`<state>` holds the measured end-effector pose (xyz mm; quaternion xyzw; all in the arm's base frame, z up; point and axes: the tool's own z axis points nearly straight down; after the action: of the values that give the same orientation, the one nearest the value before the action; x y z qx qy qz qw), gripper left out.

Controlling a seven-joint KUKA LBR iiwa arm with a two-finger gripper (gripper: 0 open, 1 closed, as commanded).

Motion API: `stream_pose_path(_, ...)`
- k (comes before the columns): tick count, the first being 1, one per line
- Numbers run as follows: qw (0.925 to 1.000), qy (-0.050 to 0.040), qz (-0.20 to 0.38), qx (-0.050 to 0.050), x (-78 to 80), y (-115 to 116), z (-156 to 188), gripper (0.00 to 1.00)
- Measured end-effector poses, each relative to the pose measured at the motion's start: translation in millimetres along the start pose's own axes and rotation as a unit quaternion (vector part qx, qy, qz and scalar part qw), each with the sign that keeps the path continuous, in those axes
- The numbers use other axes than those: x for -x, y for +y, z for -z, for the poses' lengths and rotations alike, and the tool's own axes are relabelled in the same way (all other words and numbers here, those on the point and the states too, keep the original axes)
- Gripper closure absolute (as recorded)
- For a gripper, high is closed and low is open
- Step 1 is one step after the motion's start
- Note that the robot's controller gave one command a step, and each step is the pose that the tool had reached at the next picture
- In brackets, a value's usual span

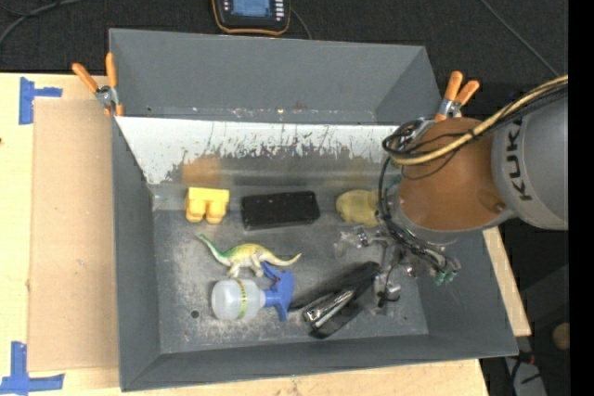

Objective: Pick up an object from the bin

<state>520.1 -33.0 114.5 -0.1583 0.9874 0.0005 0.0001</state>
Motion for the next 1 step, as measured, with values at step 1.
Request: stream_pose_path(1,0.9997,0.0076,0.023,0.003,3.4,0.8,-36.6,0.00)
